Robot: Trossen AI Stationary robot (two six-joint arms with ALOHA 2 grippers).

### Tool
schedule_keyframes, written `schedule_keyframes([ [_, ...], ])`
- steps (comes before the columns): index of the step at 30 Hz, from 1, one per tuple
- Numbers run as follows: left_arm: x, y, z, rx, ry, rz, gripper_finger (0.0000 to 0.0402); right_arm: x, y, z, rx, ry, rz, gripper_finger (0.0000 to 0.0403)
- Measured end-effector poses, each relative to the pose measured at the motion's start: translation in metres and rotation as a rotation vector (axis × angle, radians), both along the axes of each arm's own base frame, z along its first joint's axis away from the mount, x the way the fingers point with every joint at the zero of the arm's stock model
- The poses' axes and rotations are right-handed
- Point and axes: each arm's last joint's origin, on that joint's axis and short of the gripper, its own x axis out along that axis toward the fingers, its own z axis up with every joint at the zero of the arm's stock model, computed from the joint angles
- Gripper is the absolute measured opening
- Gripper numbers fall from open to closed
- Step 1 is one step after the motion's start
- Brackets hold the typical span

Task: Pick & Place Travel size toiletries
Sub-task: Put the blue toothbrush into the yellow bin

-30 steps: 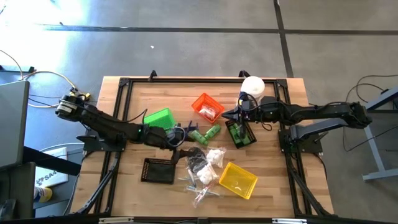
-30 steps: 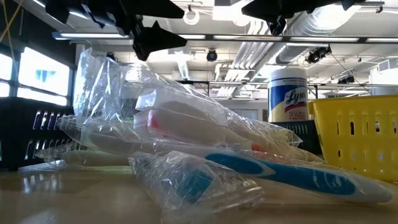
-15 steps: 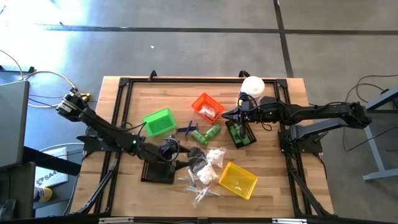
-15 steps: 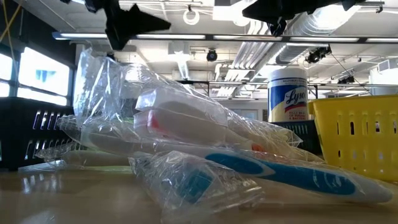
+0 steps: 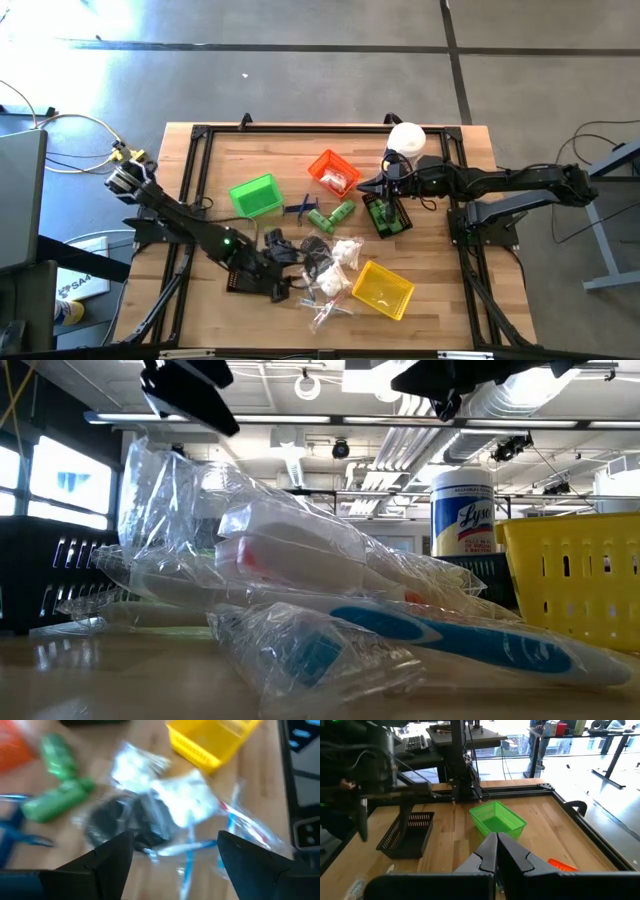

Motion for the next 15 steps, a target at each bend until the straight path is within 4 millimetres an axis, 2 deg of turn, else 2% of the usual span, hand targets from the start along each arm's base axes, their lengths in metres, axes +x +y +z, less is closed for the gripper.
schedule_keyframes([
  [7, 0.013, -0.024, -0.032, -0.057, 0.058, -0.086, 0.0282, -0.001, 0.002, -0.004, 0.079, 0.042, 0.033, 0.0003],
  [15, 0.019, -0.042, -0.05, -0.107, 0.053, -0.082, 0.0282, -0.001, 0.006, -0.006, 0.082, 0.059, 0.041, 0.0003],
])
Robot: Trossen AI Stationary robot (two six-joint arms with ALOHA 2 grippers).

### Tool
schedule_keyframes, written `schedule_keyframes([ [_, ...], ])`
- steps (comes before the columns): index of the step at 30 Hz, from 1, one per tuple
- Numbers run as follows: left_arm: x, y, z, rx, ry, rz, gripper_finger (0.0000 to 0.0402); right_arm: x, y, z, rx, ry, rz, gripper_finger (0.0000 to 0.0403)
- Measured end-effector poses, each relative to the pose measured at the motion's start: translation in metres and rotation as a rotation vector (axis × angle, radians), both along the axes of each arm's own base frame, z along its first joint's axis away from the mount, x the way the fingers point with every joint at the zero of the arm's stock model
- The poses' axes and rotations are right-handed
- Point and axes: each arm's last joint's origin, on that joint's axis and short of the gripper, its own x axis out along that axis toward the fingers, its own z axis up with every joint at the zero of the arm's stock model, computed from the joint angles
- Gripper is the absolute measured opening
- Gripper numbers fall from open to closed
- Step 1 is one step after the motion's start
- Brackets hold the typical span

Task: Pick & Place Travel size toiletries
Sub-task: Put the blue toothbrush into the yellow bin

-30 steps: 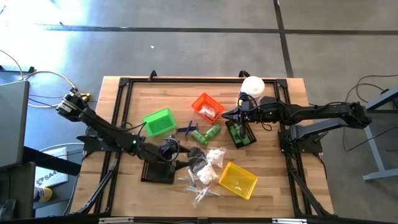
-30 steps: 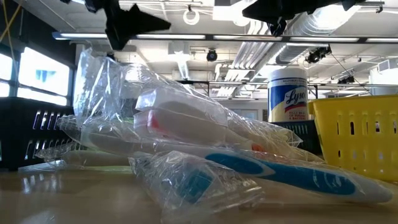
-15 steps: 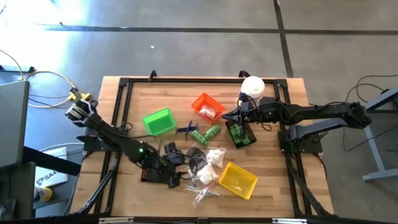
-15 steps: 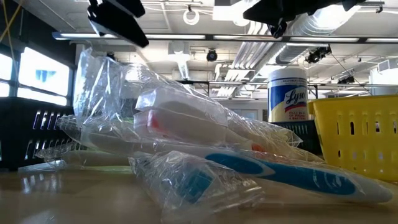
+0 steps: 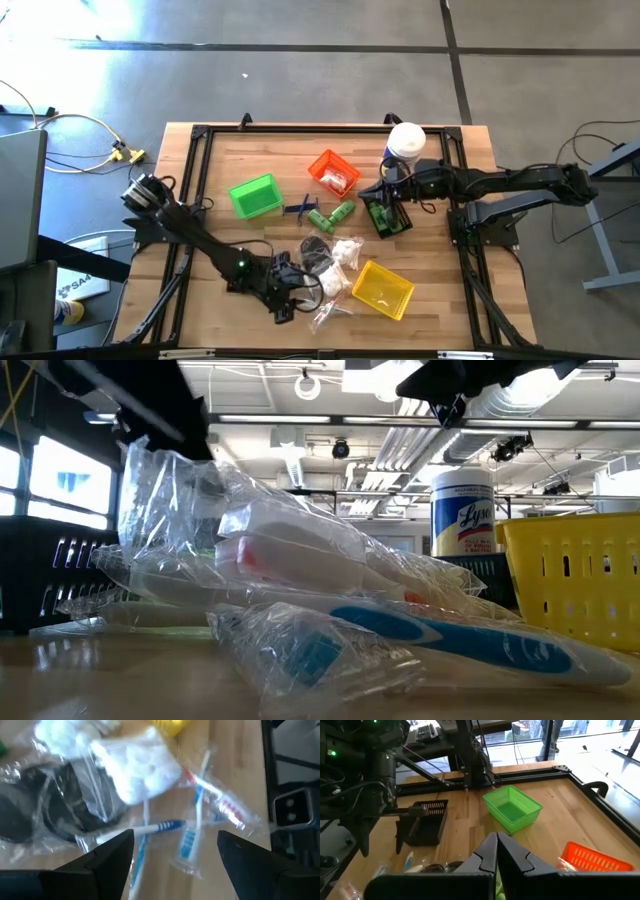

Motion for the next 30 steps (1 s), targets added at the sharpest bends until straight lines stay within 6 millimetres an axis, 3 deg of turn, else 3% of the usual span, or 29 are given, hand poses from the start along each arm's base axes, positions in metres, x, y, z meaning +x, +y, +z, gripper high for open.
schedule_keyframes([
  [8, 0.006, -0.021, -0.005, 0.035, -0.002, -0.073, 0.0241, -0.001, 0.006, -0.003, 0.003, 0.036, 0.027, 0.0003],
  [14, 0.008, -0.022, -0.006, 0.052, 0.016, -0.075, 0.0212, -0.001, 0.011, -0.003, 0.005, 0.031, 0.046, 0.0003],
  [30, 0.015, -0.029, -0.039, 0.05, 0.095, -0.109, 0.0207, -0.001, 0.014, -0.003, 0.0, 0.031, 0.062, 0.0003],
])
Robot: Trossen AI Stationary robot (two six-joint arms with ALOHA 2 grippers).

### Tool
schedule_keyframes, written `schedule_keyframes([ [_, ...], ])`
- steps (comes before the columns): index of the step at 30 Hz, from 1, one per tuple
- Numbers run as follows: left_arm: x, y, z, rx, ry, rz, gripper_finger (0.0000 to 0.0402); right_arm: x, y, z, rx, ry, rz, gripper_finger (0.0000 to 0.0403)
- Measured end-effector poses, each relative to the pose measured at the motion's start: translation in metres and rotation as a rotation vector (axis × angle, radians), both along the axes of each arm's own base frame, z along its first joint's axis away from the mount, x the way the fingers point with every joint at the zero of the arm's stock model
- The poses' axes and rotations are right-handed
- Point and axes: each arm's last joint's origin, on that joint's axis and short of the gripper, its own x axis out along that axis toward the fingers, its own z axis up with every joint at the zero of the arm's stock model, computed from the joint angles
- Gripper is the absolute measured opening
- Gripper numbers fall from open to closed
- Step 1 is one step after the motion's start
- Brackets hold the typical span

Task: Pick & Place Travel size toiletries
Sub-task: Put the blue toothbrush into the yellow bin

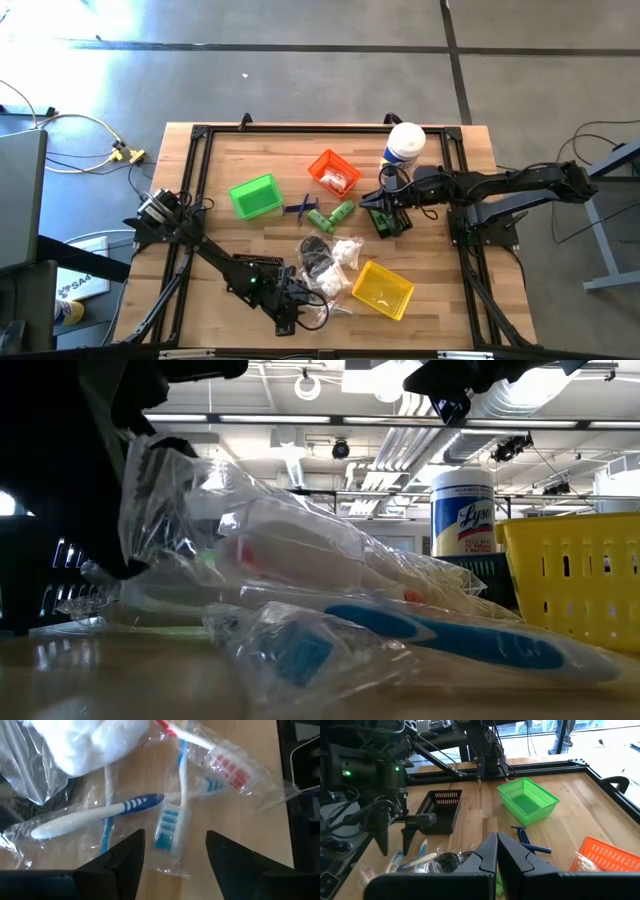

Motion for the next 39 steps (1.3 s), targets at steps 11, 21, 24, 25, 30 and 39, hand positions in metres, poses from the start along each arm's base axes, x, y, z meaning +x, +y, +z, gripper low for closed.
schedule_keyframes([
  [11, 0.002, -0.001, -0.011, 0.024, 0.019, 0.006, 0.0207, 0.0, 0.0, 0.0, 0.0, 0.005, 0.0, 0.0003],
  [21, 0.004, -0.003, -0.019, 0.004, 0.029, -0.005, 0.0206, 0.0, 0.0, -0.001, 0.0, 0.009, 0.0, 0.0003],
  [24, 0.004, -0.003, -0.019, 0.004, 0.029, -0.006, 0.0206, 0.0, 0.0, -0.001, 0.0, 0.009, 0.0, 0.0003],
  [25, 0.004, -0.003, -0.019, 0.005, 0.029, -0.006, 0.0206, 0.0, 0.0, -0.001, 0.0, 0.01, 0.0, 0.0003],
  [30, 0.004, -0.003, -0.019, 0.005, 0.029, -0.006, 0.0206, 0.0, 0.0, -0.001, 0.0, 0.01, 0.0, 0.0003],
  [39, 0.005, -0.004, -0.019, 0.004, 0.025, -0.008, 0.0146, 0.0, 0.0, -0.001, 0.0, 0.01, 0.0, 0.0003],
])
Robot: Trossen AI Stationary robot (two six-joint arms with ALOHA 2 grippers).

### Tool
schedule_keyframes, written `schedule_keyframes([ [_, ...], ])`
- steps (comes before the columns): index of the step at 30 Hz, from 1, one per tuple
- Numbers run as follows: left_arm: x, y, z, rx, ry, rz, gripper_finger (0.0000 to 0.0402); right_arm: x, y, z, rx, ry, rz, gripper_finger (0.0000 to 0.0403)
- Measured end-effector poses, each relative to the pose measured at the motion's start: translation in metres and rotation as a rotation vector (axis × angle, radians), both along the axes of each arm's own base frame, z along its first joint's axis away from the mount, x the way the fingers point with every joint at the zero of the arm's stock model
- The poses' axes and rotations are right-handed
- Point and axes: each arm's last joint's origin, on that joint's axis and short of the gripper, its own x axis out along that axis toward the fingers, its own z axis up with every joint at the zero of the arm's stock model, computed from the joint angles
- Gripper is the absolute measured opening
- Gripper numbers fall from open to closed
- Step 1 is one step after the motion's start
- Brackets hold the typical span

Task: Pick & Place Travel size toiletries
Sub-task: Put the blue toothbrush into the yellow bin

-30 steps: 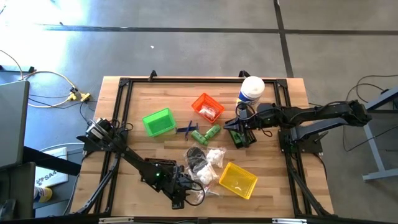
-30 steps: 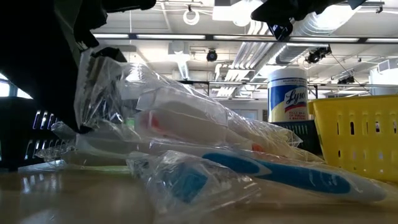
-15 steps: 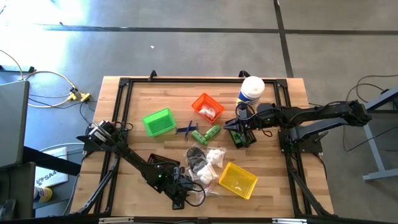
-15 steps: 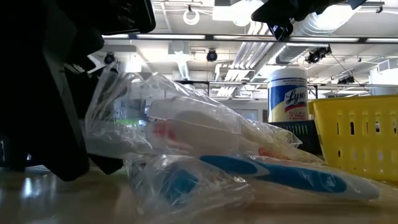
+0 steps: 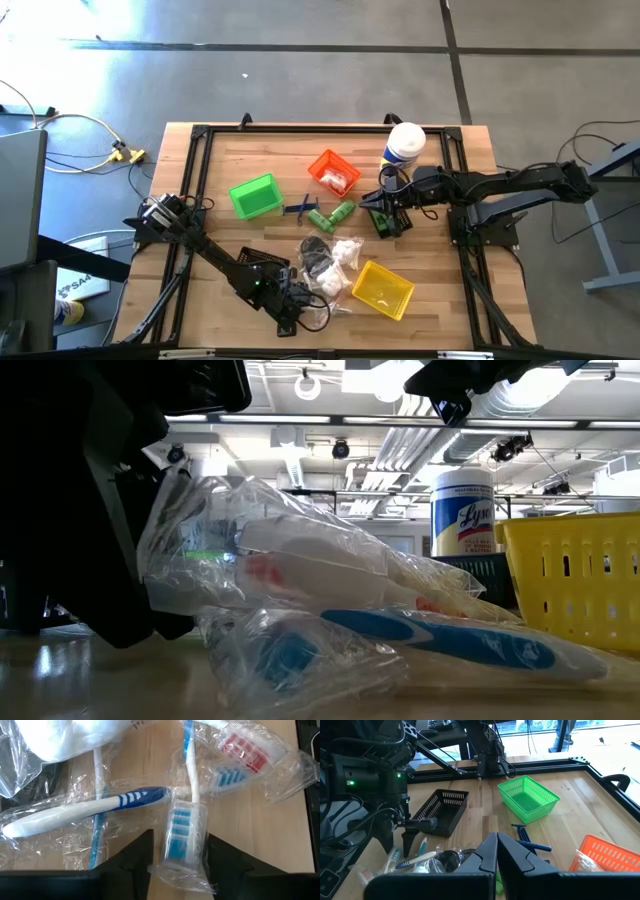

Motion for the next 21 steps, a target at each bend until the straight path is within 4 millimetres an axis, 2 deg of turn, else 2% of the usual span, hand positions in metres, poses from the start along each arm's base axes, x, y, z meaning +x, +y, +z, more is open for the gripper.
schedule_keyframes([
  [5, 0.001, -0.001, 0.001, -0.008, -0.011, 0.0, 0.0115, 0.0, 0.0, 0.0, 0.0, 0.004, 0.0, 0.0003],
  [13, 0.001, -0.001, 0.003, -0.017, -0.018, 0.0, 0.0091, 0.0, 0.0, 0.0, 0.0, 0.004, -0.001, 0.0003],
  [21, -0.004, 0.003, 0.032, -0.053, -0.07, -0.003, 0.0087, 0.0, 0.0, 0.0, 0.0, 0.004, -0.001, 0.0003],
])
